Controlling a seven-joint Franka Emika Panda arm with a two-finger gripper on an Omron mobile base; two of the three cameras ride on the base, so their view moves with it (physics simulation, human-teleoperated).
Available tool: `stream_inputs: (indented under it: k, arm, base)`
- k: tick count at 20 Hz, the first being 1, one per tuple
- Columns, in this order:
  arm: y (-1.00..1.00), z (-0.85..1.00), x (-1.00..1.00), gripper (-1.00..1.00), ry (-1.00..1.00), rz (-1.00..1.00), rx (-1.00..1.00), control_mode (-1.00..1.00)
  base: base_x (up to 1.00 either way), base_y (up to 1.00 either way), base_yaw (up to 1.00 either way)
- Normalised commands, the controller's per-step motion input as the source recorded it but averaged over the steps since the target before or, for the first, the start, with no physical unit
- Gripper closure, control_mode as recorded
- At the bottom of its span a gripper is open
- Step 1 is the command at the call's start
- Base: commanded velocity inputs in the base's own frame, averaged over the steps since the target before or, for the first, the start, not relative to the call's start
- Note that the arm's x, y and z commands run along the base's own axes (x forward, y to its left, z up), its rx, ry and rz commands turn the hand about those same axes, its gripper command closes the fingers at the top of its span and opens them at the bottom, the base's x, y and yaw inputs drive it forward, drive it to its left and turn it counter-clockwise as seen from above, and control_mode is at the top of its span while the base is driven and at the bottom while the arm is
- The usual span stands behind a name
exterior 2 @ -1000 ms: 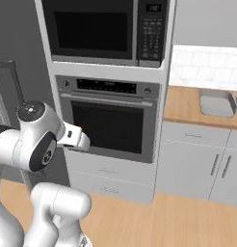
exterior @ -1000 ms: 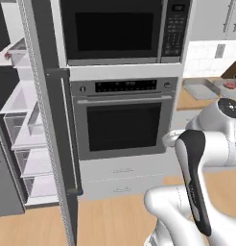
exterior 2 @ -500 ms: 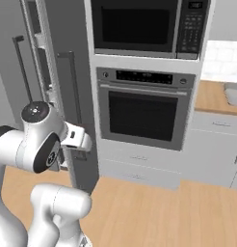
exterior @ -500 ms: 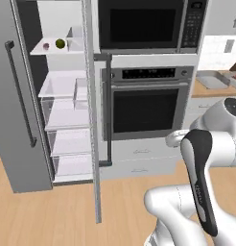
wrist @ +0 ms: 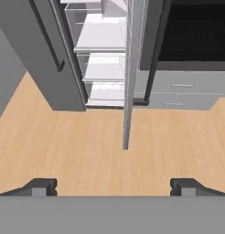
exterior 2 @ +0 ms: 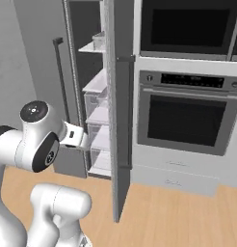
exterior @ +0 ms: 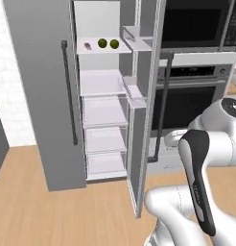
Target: Place one lime and one steak in each tupperware on the nearby counter, to pack two identical lunches.
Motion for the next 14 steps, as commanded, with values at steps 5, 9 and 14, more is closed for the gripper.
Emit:
stream_inputs:
  k: [5, 9, 14]
  arm:
    - [0.00, 0.00, 0.00, -1.00, 0.00, 0.00, 0.00, 1.00]
    - [0.00, 0.00, 0.00, -1.00, 0.00, 0.00, 0.00, 1.00]
    - [0.00, 0.00, 0.00, -1.00, 0.00, 0.00, 0.00, 1.00]
  base:
    - [0.20, 1.00, -0.12]
    - [0.57, 0.85, -0.08]
    - [0.93, 0.15, -0.06]
